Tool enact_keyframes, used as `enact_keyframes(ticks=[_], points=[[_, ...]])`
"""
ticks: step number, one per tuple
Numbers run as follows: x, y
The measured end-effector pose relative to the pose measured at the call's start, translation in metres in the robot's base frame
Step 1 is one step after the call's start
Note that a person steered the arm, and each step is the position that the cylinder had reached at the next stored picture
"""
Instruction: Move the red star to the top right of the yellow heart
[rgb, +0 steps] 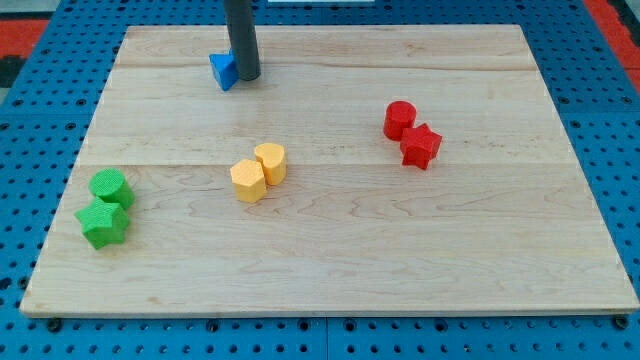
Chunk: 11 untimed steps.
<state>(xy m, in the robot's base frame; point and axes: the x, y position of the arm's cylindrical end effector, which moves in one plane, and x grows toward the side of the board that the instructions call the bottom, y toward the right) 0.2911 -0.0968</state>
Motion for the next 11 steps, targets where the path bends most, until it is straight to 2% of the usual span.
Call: enact_keyframes(ticks=[2, 3, 4, 5, 6, 7, 8, 9, 10, 11], points=[[0.003, 0.021], [0.035, 0.067], [0.034, 0.186], [0.064, 0.274], [0.116, 0.233], [0.12, 0.168], [0.134, 0.166], [0.155, 0.225], [0.183, 0.216], [0.194, 0.153]])
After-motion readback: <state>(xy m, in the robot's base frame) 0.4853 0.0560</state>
